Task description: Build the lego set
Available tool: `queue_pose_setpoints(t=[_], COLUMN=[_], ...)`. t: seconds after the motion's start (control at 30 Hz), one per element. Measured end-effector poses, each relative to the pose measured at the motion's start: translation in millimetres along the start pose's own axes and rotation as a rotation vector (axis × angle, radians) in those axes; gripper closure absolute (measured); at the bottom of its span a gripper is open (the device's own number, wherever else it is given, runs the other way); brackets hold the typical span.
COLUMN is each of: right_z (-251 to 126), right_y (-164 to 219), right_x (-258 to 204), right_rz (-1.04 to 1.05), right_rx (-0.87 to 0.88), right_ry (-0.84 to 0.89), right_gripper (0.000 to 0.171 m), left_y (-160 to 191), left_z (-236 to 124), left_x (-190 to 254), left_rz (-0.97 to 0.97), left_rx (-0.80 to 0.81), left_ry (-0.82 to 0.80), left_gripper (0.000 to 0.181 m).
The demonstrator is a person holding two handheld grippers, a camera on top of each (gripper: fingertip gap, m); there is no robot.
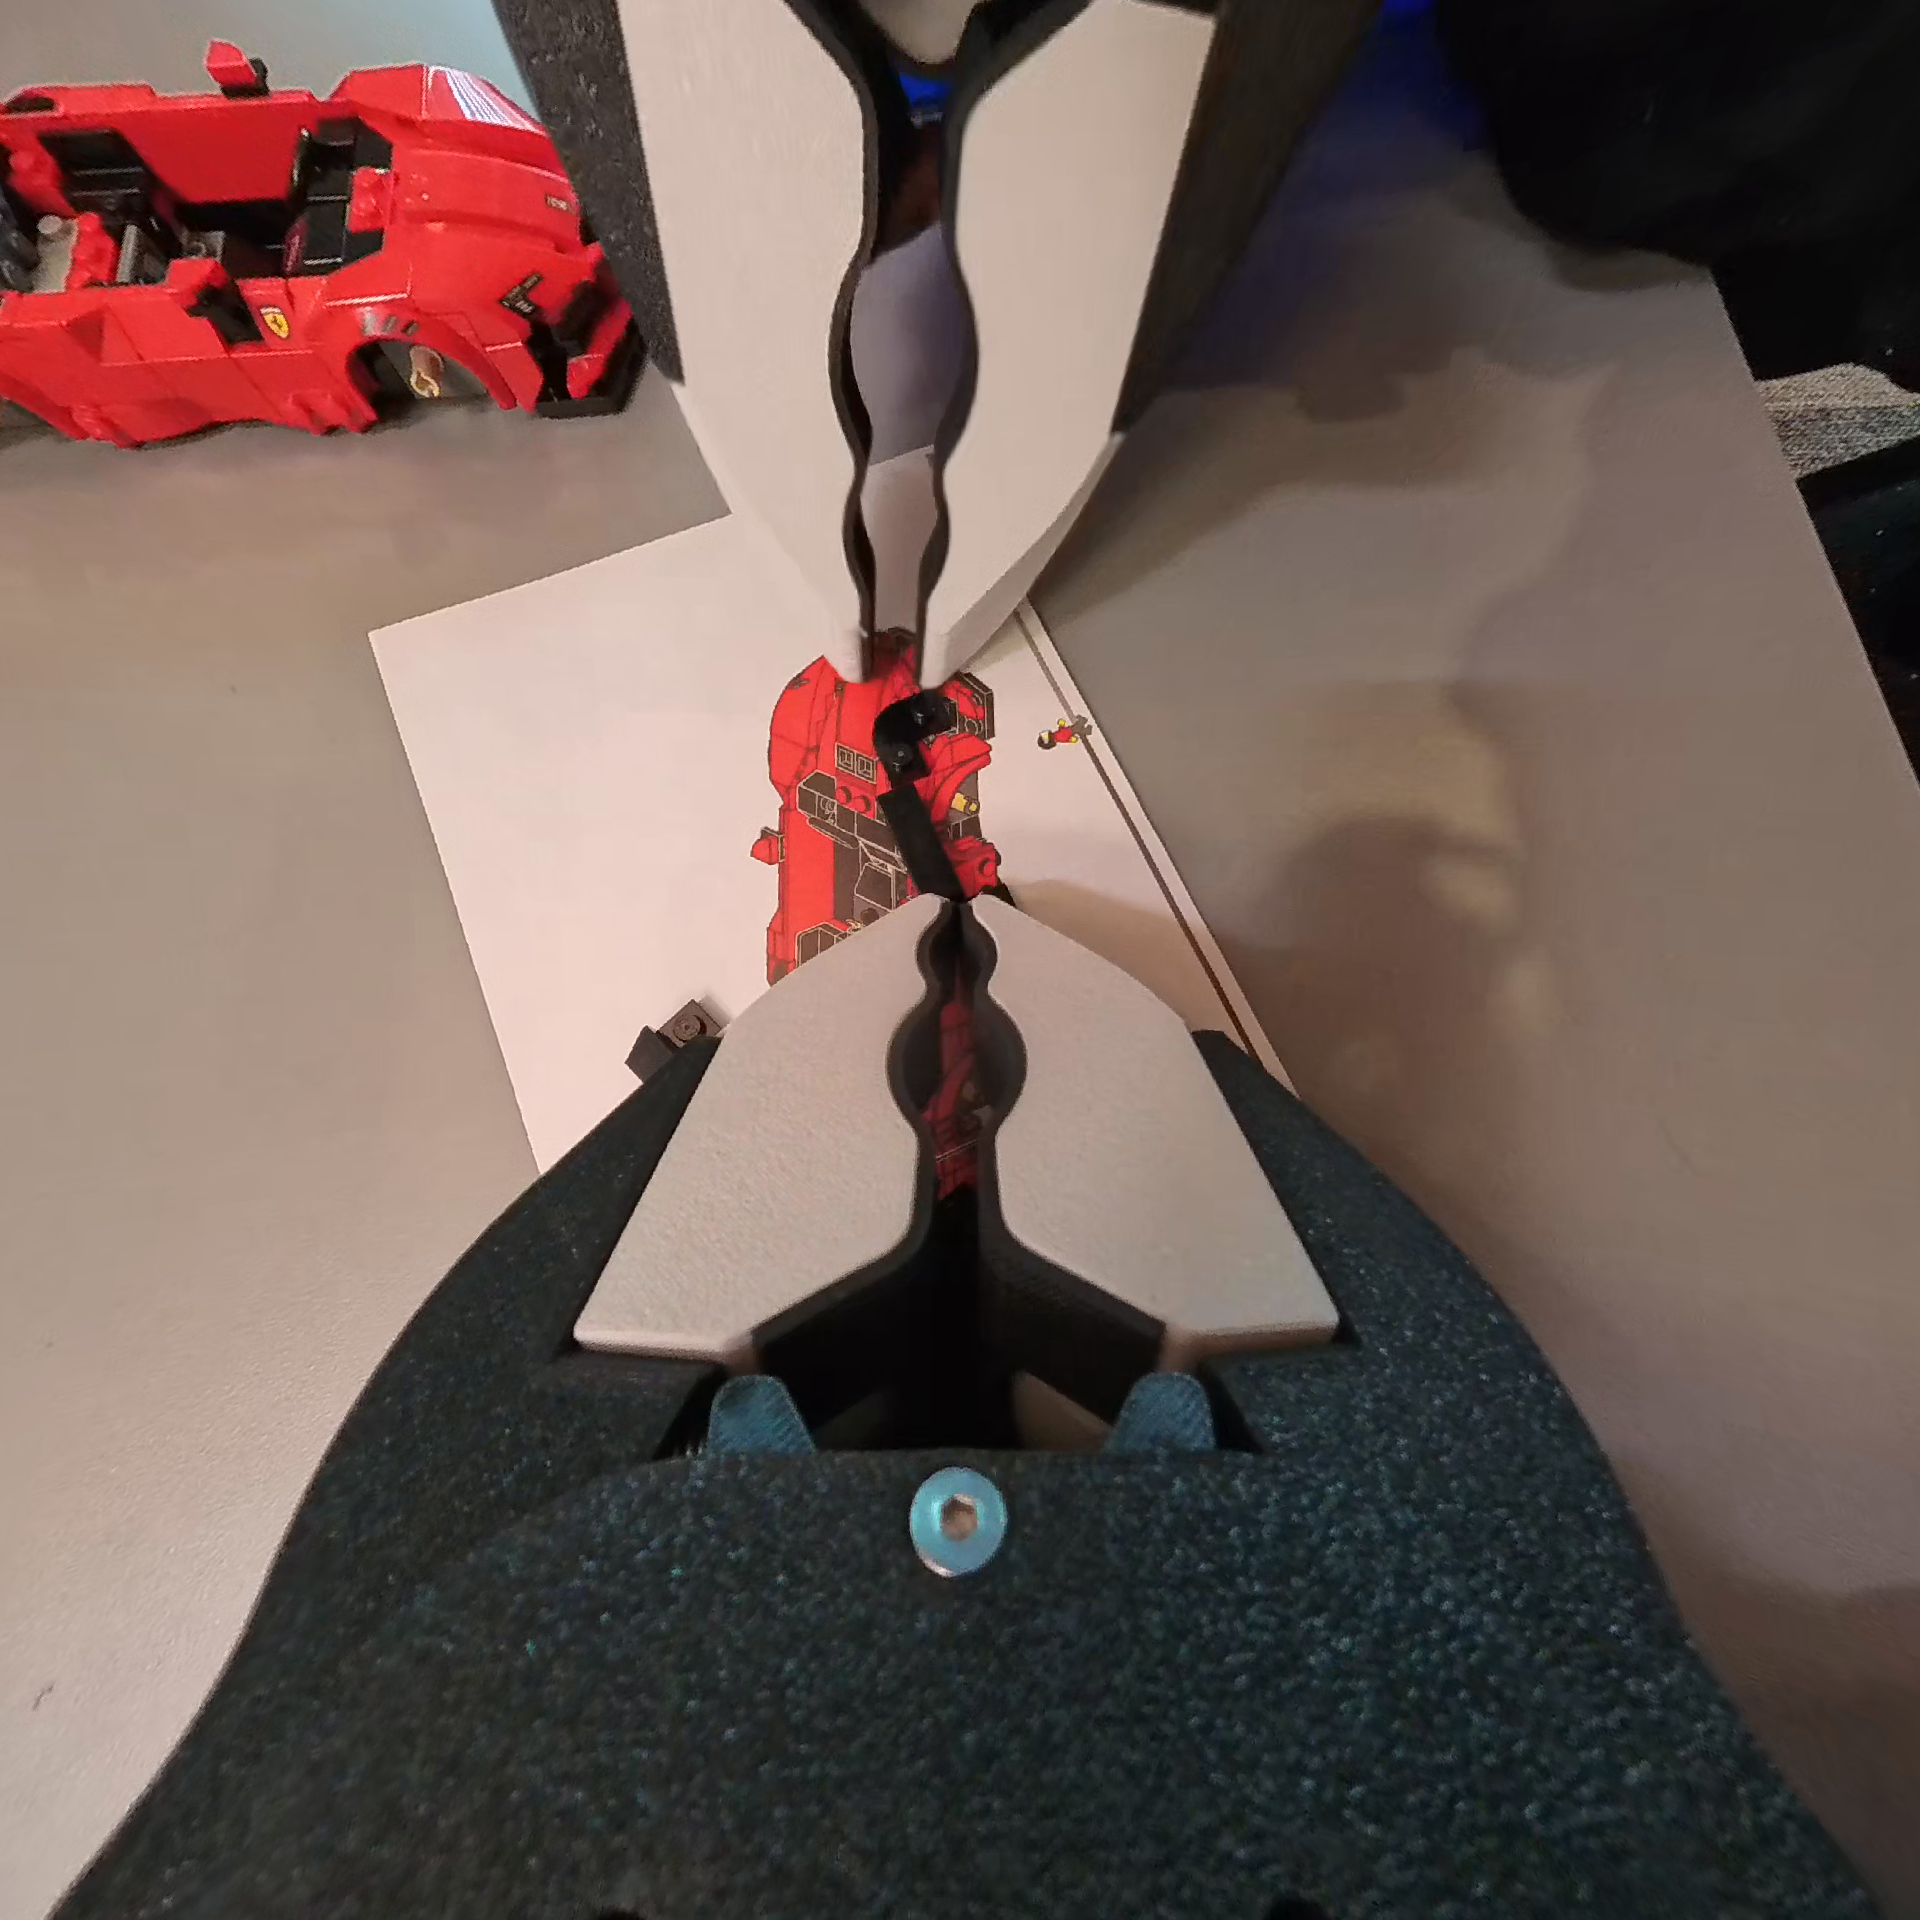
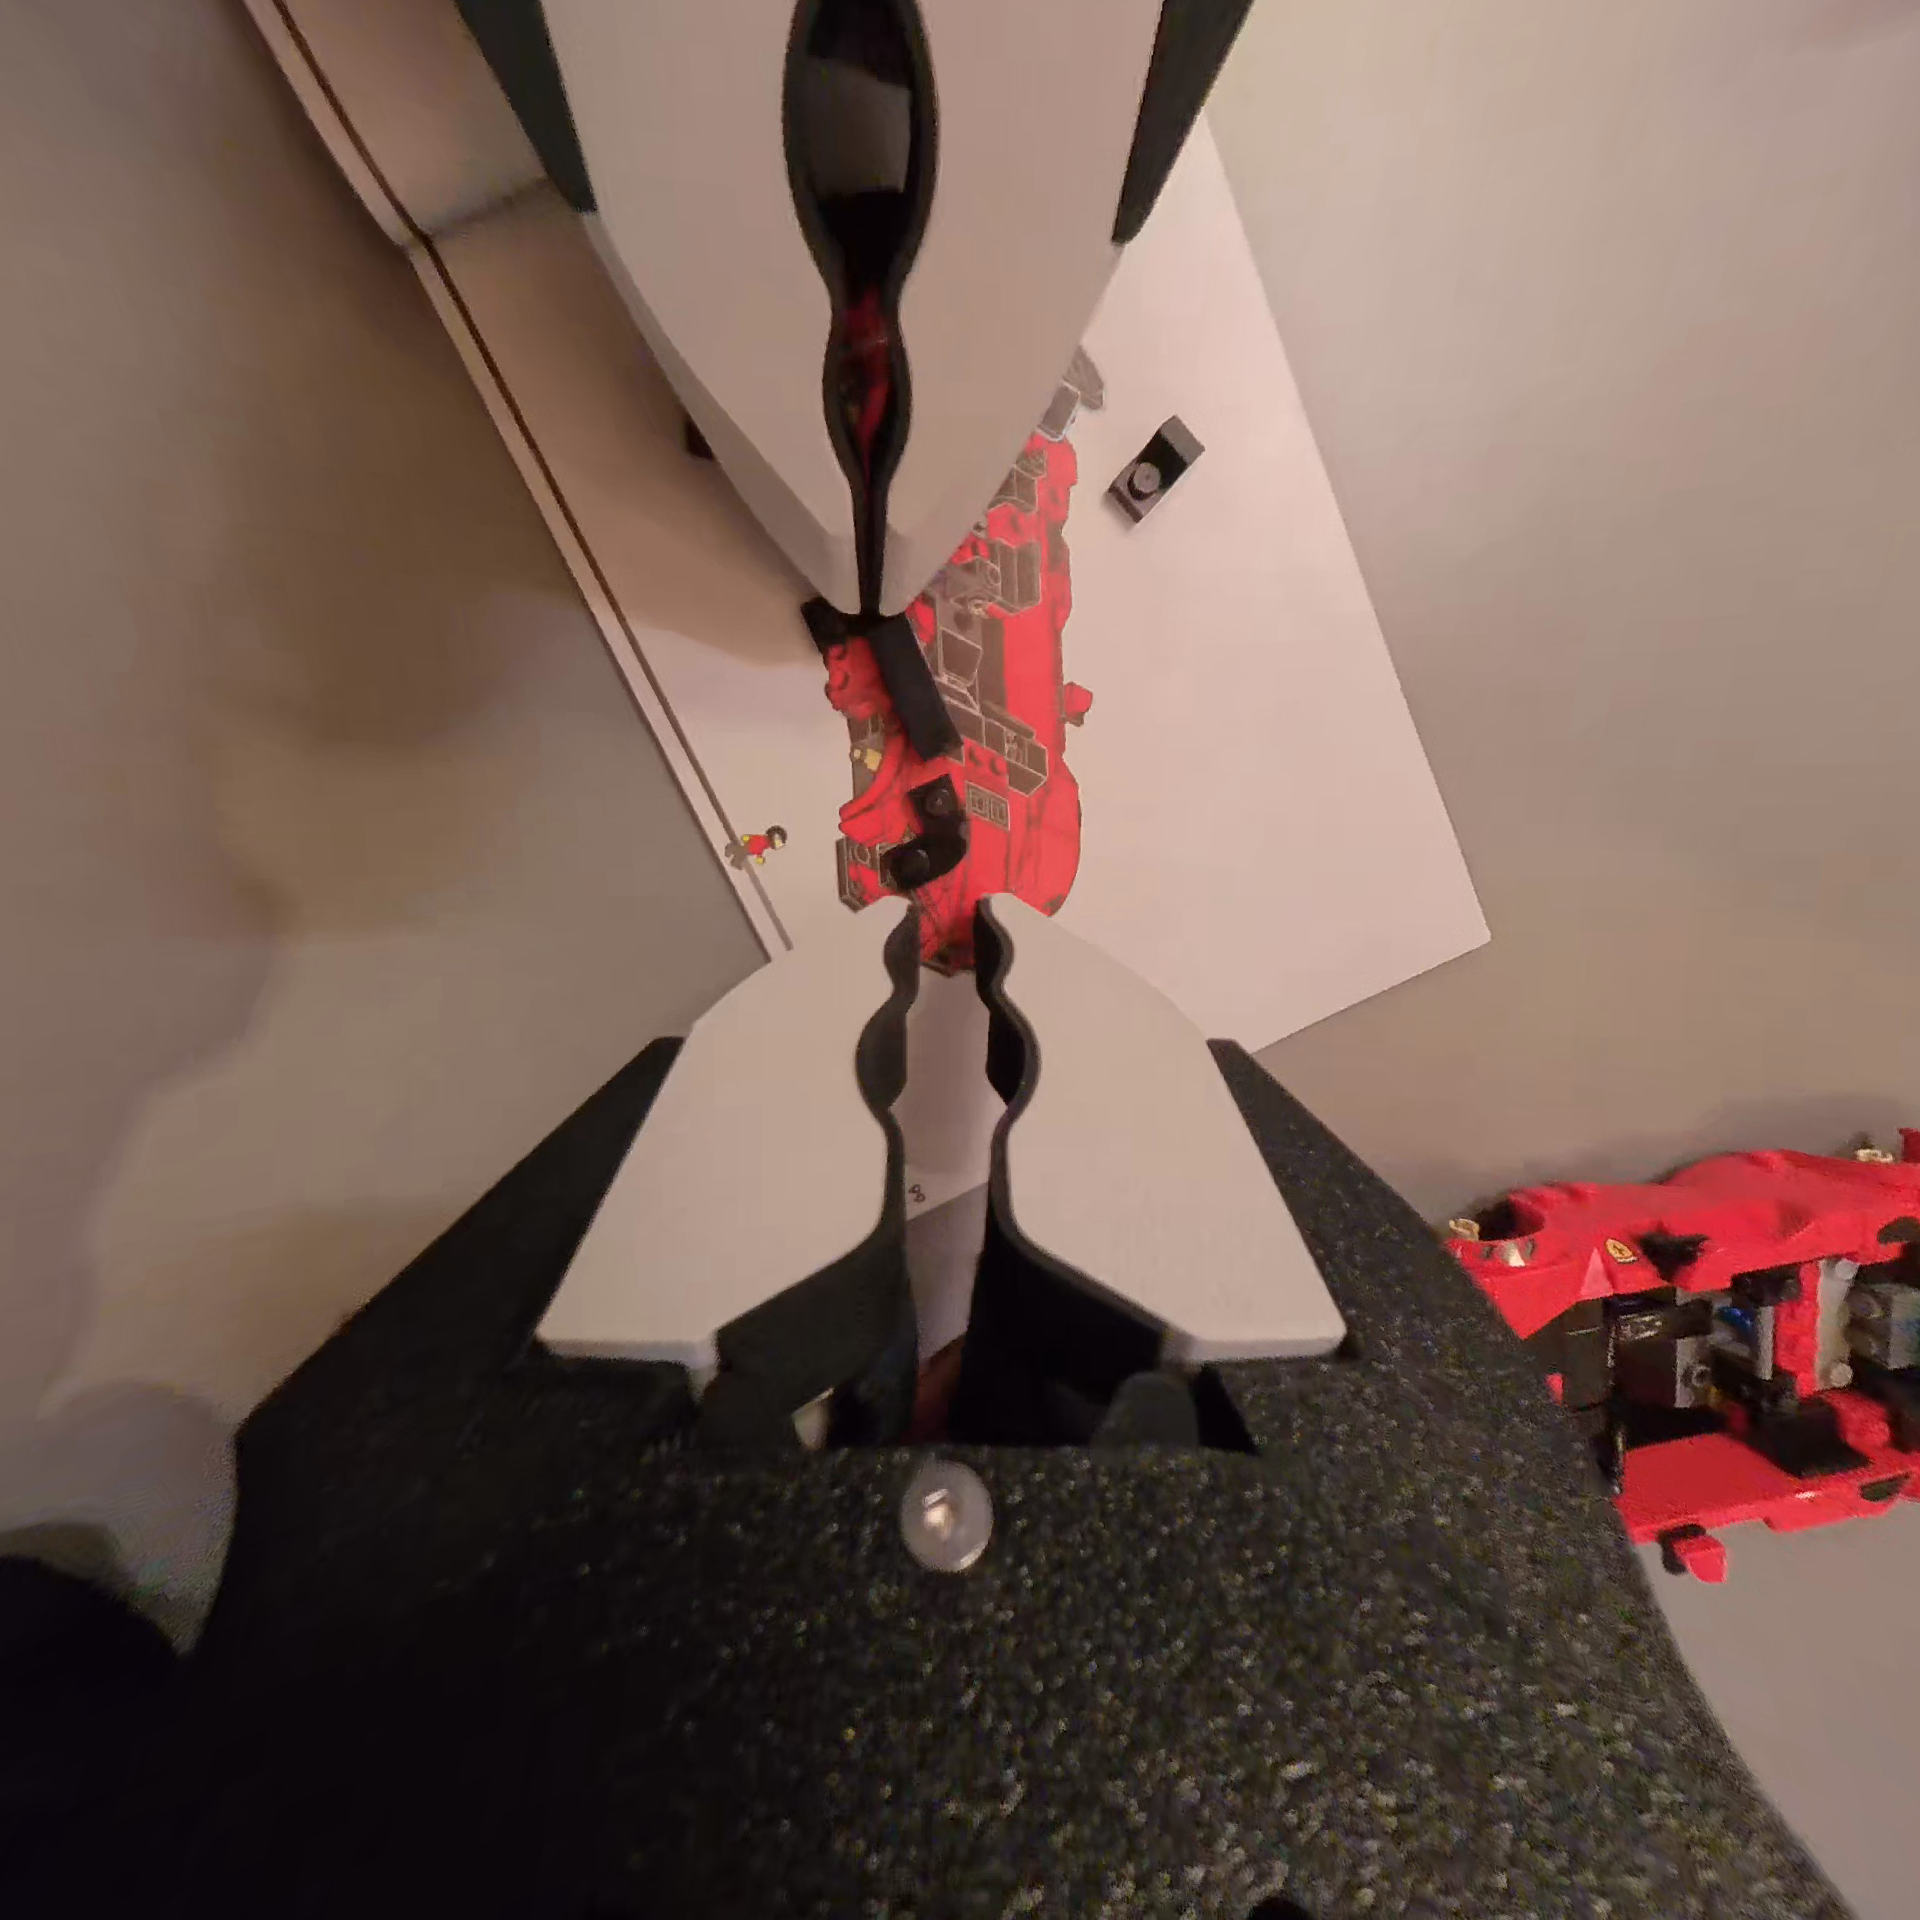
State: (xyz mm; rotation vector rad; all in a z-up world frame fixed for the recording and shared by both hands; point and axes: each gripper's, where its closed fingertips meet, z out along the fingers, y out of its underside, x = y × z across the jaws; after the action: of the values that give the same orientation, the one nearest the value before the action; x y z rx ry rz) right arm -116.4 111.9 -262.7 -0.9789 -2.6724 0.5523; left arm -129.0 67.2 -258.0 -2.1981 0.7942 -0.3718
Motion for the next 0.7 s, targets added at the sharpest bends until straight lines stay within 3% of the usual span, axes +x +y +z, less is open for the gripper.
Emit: queue_pose_setpoints(t=[0.7], right_z=[5], right_y=[-11], right_x=[3], right_rz=[-0.022], right_rx=[-0.023], right_ry=[0.003], right_gripper=[0.168], left_y=[0], left_z=[1], left_x=[-1], left_rz=[0.057], left_rx=[0.012], left_ry=[-0.05], left_gripper=[0.181])
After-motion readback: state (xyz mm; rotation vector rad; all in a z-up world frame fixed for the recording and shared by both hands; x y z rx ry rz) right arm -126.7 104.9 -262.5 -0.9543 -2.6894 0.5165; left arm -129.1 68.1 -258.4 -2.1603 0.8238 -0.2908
